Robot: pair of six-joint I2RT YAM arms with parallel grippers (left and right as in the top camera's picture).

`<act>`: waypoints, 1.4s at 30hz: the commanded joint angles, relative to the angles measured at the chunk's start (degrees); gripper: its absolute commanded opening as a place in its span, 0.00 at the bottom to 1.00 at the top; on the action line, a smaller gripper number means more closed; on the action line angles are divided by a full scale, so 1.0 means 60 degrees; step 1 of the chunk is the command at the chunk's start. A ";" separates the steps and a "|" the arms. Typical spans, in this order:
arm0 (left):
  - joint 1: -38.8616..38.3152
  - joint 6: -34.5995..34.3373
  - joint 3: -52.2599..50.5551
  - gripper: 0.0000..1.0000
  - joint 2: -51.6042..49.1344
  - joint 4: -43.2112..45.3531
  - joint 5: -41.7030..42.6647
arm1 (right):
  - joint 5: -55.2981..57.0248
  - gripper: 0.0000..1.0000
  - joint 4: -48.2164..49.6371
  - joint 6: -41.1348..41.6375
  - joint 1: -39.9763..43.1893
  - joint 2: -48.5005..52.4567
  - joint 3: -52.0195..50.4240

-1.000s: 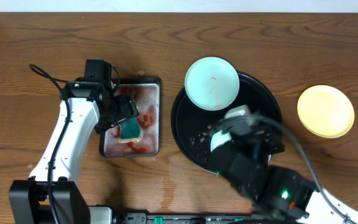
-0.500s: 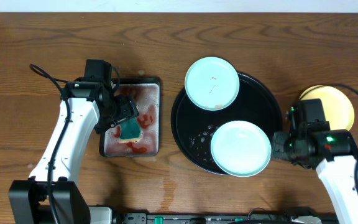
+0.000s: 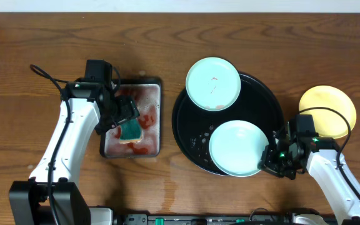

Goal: Clean dirty plates on tray and stack at the side
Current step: 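Tilt and lift the front mint plate off the black tray with right gripper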

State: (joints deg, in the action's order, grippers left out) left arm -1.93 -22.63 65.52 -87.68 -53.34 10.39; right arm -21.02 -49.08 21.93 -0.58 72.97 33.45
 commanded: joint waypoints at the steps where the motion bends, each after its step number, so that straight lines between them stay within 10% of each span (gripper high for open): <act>1: 0.0036 0.0015 0.0066 0.84 0.0058 -0.0022 0.0018 | -0.0069 0.01 0.0051 0.0594 0.0066 -0.0040 0.0026; 20: 0.0033 0.0018 0.0066 0.84 0.0058 -0.0025 0.0018 | 0.4022 0.01 0.0357 -0.0943 -0.0801 -0.1996 0.2710; 42: 0.0033 0.0018 0.0066 0.84 0.0058 -0.0022 0.0018 | 1.4706 0.01 0.2120 -0.5235 -0.9267 -0.1993 0.2725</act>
State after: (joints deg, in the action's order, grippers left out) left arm -1.93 -22.63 65.52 -87.68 -53.34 10.39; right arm 55.99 -36.64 -3.66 -53.76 61.36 49.01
